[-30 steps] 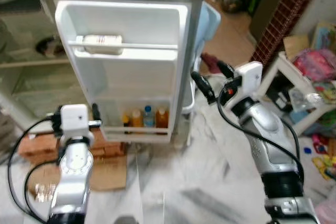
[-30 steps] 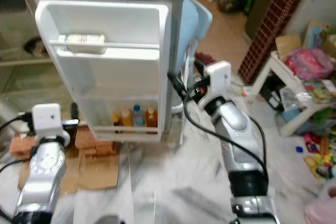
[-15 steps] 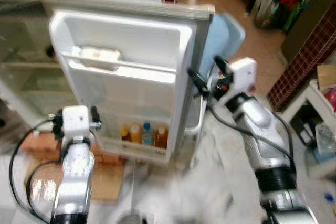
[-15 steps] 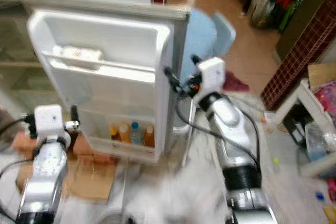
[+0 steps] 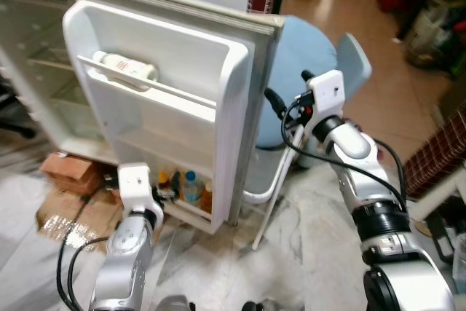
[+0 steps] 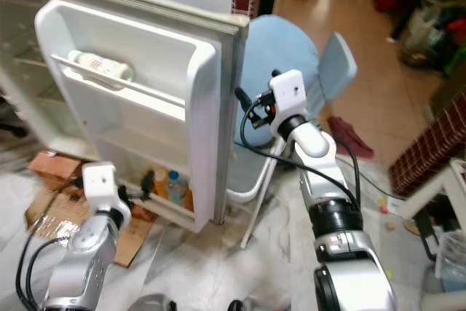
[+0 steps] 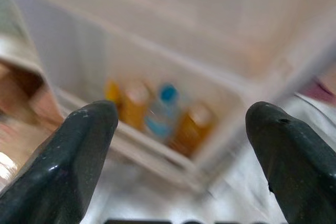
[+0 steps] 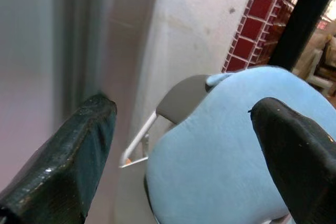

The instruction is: Restocking fridge

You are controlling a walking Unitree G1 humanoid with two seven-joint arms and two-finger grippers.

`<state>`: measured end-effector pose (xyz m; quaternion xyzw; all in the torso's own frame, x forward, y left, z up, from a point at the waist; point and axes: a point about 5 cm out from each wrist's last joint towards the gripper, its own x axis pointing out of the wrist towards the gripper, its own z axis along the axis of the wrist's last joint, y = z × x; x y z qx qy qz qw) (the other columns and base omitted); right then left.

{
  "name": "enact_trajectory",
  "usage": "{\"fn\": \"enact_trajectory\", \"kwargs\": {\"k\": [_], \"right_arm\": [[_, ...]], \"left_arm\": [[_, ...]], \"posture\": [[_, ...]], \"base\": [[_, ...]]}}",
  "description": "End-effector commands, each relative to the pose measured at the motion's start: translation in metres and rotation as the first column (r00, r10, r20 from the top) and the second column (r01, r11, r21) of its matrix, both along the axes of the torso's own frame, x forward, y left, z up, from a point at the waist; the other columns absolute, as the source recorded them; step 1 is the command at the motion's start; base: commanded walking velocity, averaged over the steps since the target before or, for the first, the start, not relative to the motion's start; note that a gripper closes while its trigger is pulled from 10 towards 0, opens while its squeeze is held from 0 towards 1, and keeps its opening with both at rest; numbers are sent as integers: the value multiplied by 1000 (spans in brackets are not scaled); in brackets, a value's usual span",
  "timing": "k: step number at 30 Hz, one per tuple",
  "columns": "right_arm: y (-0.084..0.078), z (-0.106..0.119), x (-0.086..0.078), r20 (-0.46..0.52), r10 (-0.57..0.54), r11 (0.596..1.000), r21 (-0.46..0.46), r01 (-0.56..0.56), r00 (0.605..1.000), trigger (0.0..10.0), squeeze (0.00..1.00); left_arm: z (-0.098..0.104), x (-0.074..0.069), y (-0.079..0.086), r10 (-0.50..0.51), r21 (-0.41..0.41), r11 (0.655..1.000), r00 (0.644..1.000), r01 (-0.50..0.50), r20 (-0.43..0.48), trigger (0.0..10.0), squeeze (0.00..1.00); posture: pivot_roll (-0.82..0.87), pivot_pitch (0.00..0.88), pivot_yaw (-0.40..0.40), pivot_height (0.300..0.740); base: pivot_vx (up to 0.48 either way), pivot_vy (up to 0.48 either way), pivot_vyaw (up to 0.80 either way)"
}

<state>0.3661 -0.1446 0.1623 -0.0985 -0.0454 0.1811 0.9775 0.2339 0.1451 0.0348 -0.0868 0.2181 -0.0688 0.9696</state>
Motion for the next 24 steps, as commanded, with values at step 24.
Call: {"fn": "enact_trajectory", "kwargs": {"k": [24], "right_arm": [[82, 17, 13, -107, 452, 884, -80, -461, 886, 10000, 0]], "left_arm": [[0, 24, -23, -249, -6, 968, 957, 251, -148, 10000, 0]], "posture": [[49, 0, -55, 740]], "base": [[0, 0, 0]]}}
